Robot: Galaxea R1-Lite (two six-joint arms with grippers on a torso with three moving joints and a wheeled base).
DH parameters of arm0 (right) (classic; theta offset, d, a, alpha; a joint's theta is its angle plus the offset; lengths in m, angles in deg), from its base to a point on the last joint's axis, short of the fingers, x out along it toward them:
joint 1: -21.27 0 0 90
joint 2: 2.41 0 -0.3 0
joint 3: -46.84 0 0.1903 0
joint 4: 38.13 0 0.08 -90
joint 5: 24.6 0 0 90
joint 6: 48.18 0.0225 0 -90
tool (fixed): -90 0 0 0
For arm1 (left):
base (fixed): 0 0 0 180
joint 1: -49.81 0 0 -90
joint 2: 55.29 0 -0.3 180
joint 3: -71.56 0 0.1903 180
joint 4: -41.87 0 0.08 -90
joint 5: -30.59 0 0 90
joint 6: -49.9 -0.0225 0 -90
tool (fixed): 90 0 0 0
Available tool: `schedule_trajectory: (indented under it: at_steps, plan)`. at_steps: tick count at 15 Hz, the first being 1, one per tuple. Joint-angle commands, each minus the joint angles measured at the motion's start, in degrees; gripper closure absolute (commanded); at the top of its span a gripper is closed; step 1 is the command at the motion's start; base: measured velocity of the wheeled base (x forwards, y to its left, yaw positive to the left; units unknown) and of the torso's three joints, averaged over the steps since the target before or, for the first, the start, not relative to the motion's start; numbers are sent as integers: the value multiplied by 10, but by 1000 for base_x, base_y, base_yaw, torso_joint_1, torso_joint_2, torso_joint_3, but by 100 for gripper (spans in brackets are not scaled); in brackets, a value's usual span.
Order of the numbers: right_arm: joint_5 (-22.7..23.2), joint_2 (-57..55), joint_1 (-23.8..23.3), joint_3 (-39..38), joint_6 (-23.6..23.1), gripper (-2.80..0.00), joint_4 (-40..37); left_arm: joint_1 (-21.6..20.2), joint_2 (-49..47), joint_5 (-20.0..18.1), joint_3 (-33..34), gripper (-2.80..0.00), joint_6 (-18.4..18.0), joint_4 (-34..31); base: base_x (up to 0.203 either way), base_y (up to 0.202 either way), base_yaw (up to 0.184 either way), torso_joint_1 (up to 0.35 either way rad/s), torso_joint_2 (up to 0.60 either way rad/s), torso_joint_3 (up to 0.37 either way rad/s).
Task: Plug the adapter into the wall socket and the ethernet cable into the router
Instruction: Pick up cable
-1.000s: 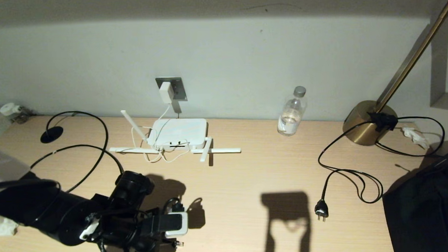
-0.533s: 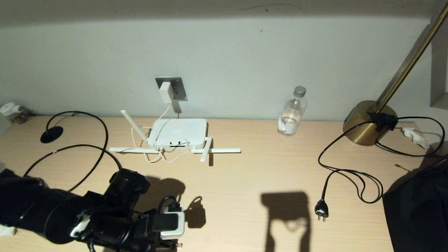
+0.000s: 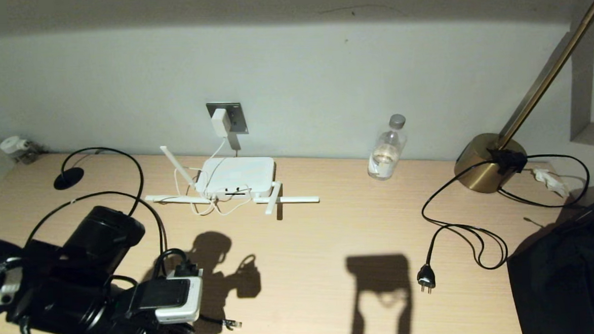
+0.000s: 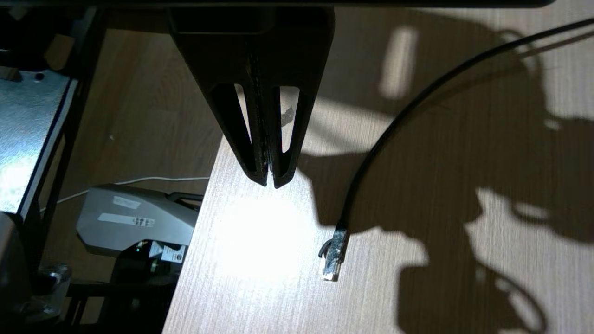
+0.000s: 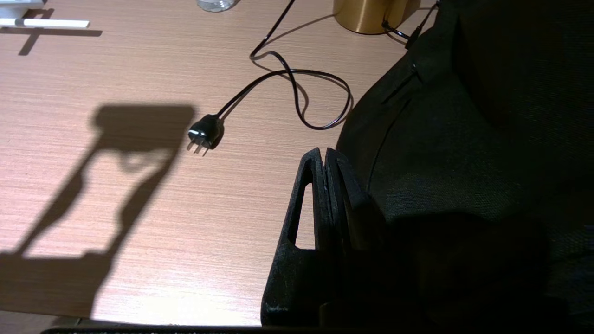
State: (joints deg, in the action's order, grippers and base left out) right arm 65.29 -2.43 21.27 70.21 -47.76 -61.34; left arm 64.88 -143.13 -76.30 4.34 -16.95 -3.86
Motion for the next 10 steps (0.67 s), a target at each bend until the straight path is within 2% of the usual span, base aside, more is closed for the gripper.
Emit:
schedule_trajectory:
  at_steps: [1,2,4,7,10]
  plan:
    - [0,0,0,0,0,0,0,2,-15,-1,-2,0,-18,1,0,0,0,0,0,0]
    - [0,0,0,0,0,0,0,2,-39,-2,-15,-280,-52,0,0,0,0,0,0,0]
    - [0,0,0,0,0,0,0,2,-88,-1,-46,-280,-116,-1,0,0,0,0,0,0]
    - [0,0,0,0,-1,0,0,3,-142,1,-83,-280,-184,1,0,0,0,0,0,0]
    - [0,0,0,0,-1,0,0,8,-161,28,-82,-280,-197,3,0,0,0,0,0,0]
